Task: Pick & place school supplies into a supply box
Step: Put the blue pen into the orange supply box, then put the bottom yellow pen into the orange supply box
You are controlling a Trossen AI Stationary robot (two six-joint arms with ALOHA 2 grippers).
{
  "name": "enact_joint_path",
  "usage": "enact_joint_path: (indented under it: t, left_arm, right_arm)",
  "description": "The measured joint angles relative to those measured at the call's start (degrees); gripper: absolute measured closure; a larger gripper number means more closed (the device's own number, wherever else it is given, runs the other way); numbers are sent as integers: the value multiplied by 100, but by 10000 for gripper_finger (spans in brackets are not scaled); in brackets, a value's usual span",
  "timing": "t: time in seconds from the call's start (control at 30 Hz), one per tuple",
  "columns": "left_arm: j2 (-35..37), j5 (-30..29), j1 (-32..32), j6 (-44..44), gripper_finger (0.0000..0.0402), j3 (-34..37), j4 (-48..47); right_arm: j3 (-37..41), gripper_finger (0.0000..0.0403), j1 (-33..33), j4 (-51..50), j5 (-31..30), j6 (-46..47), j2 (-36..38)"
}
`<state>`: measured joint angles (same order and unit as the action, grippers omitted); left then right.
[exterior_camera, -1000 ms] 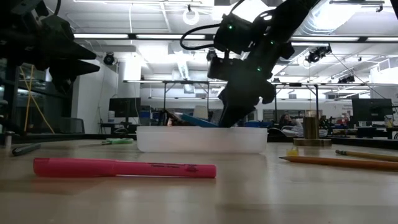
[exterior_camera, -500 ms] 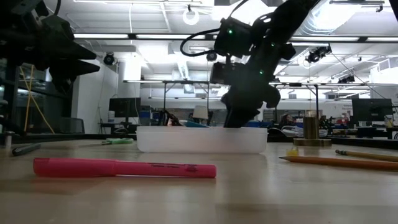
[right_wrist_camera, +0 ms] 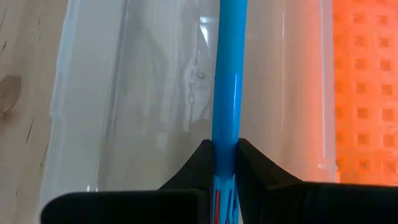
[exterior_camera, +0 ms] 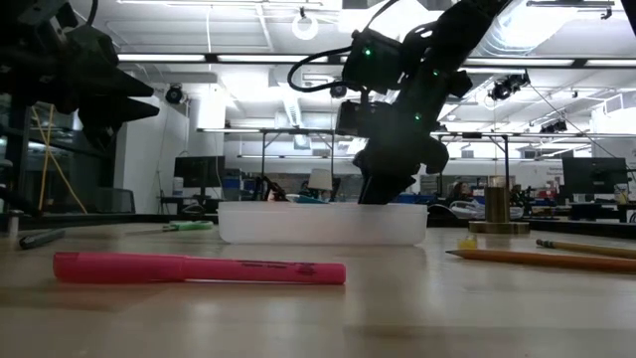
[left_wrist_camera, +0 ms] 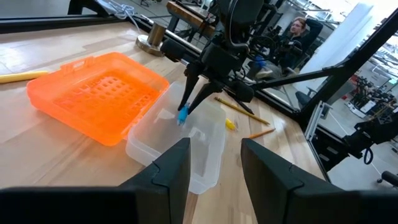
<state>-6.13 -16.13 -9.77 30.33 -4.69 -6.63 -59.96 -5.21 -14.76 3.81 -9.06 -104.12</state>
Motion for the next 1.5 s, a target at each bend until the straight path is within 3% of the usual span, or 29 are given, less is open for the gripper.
enact_joint_path:
  t: [0.73,1.07,1.33,1.5]
  left_arm:
    - [0,0,0,-1,229,0,0]
    - [0,-2,2,-2,229,1,0]
    - [0,-1,0,0,229,1,0]
    - [-1,1,0,0,229,0,2]
  right_arm:
    - [0,378,0,-2,98,22,0]
    - [0,322,2,-7,105,168,0]
    - [-27,318,0,-3,94,162,20]
    - [-431,318,1,-230,74,81,63]
